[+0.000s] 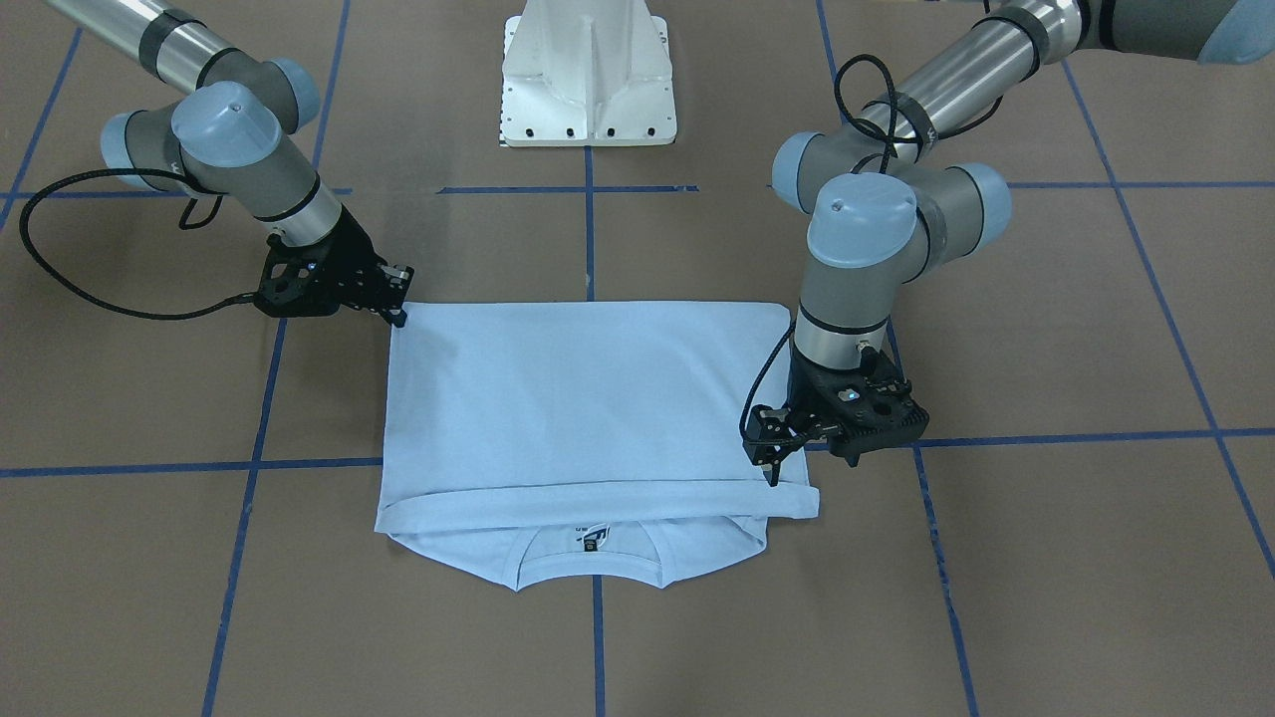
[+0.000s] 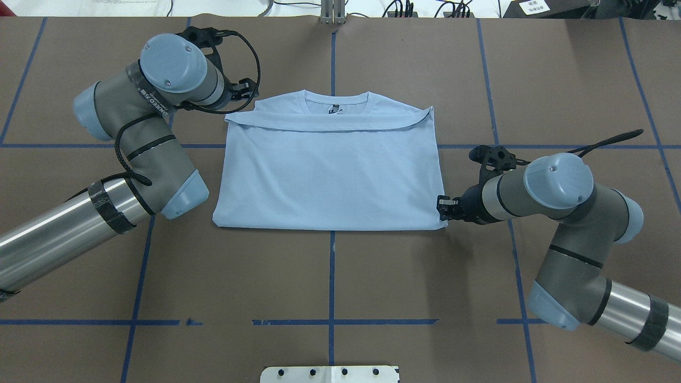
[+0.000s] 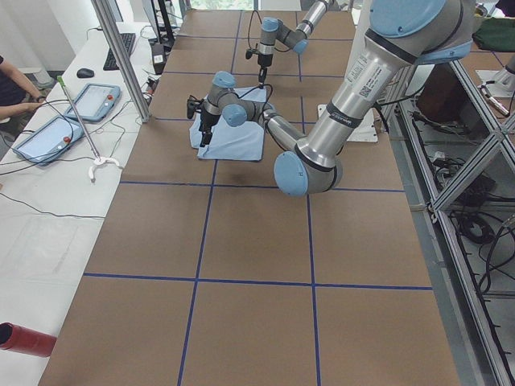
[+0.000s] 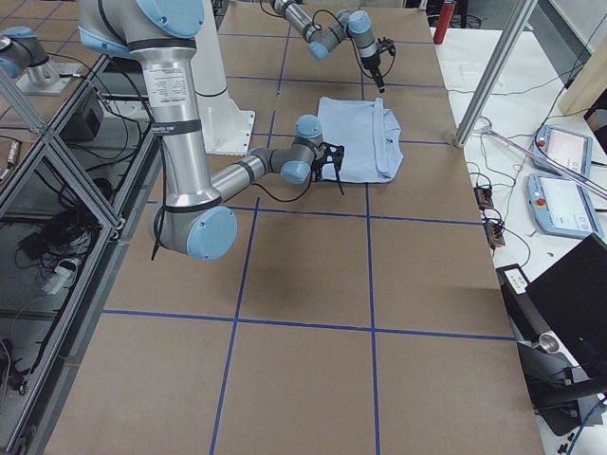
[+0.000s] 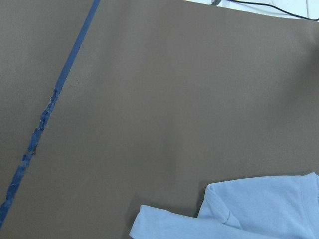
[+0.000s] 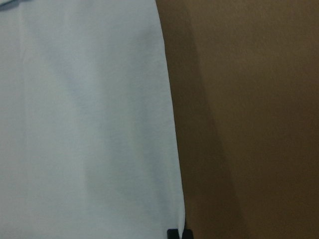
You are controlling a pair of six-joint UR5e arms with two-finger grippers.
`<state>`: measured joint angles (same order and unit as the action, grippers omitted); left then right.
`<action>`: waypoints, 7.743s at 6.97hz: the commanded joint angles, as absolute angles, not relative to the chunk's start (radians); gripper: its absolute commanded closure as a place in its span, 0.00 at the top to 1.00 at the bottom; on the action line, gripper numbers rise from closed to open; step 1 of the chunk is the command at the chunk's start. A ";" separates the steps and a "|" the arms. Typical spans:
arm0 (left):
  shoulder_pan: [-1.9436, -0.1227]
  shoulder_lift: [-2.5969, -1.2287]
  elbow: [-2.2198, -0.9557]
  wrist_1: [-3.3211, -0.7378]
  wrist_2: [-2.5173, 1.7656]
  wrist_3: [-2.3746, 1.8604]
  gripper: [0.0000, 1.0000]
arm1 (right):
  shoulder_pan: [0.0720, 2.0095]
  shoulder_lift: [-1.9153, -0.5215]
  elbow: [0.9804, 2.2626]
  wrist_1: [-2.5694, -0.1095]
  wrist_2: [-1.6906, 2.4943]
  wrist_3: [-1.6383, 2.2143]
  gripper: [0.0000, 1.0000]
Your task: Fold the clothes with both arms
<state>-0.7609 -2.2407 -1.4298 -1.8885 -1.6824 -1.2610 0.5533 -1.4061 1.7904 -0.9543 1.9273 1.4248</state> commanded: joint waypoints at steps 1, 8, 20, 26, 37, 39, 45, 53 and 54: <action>-0.761 -2.237 -1.436 -1.887 -1.678 -1.261 1.00 | 0.415 -1.657 2.040 -0.954 1.930 1.427 0.00; -0.756 -2.226 -1.546 -1.867 -1.769 -1.261 1.00 | 0.178 -1.710 2.175 -0.936 1.928 1.442 1.00; -0.327 -2.085 -1.729 -1.779 -1.786 -2.160 0.12 | 0.589 -1.551 2.171 -0.936 1.927 1.427 1.00; -0.327 -2.089 -1.801 -1.689 -1.786 -2.081 0.99 | 0.584 -1.549 2.163 -0.936 1.925 1.428 1.00; -0.328 -2.095 -1.752 -1.692 -1.784 -2.072 0.00 | 0.583 -1.545 2.148 -0.934 1.924 1.428 1.00; -0.334 -2.095 -1.767 -1.692 -1.784 -2.068 0.00 | 0.583 -1.545 2.148 -0.936 1.924 1.428 1.00; -0.592 -2.178 -1.596 -1.796 -1.701 -1.826 0.00 | 0.583 -1.540 2.146 -0.936 1.924 1.428 1.00; -0.709 -2.454 -0.974 -2.359 -1.517 -1.522 0.79 | 0.584 -1.476 2.079 -0.936 1.896 1.430 1.00; -0.716 -2.448 -0.977 -2.358 -1.517 -1.514 1.00 | 0.583 -1.461 2.066 -0.943 1.887 1.430 1.00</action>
<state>-0.7105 -2.4551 -0.9808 -2.3472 -1.5265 -1.5202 0.5842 -1.4787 2.0787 -0.9370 1.8972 1.4296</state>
